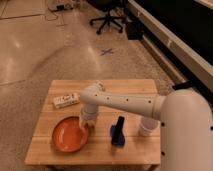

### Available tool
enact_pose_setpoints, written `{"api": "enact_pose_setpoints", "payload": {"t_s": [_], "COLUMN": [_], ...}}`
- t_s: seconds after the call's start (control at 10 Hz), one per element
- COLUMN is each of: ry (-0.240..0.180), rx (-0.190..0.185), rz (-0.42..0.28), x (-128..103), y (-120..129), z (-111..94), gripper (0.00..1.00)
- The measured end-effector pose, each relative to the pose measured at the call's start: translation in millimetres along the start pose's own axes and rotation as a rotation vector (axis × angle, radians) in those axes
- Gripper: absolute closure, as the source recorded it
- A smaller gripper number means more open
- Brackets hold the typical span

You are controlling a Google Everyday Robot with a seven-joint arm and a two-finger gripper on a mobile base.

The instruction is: Pick up the ceramic bowl

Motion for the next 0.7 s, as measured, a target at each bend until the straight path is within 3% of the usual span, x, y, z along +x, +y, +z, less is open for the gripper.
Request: {"api": "enact_pose_setpoints", "payload": {"t_s": [0.3, 0.5, 0.7], "ry": [-0.002, 0.005, 0.021], "rx": [0.014, 0.019, 0.032], "rz": [-0.008, -0.009, -0.003], "x": [3.8, 8.0, 14.5], "y": [0.9, 3.4, 2.7], "z": [2.4, 0.1, -9.4], "gripper": [0.93, 1.0, 1.0]}}
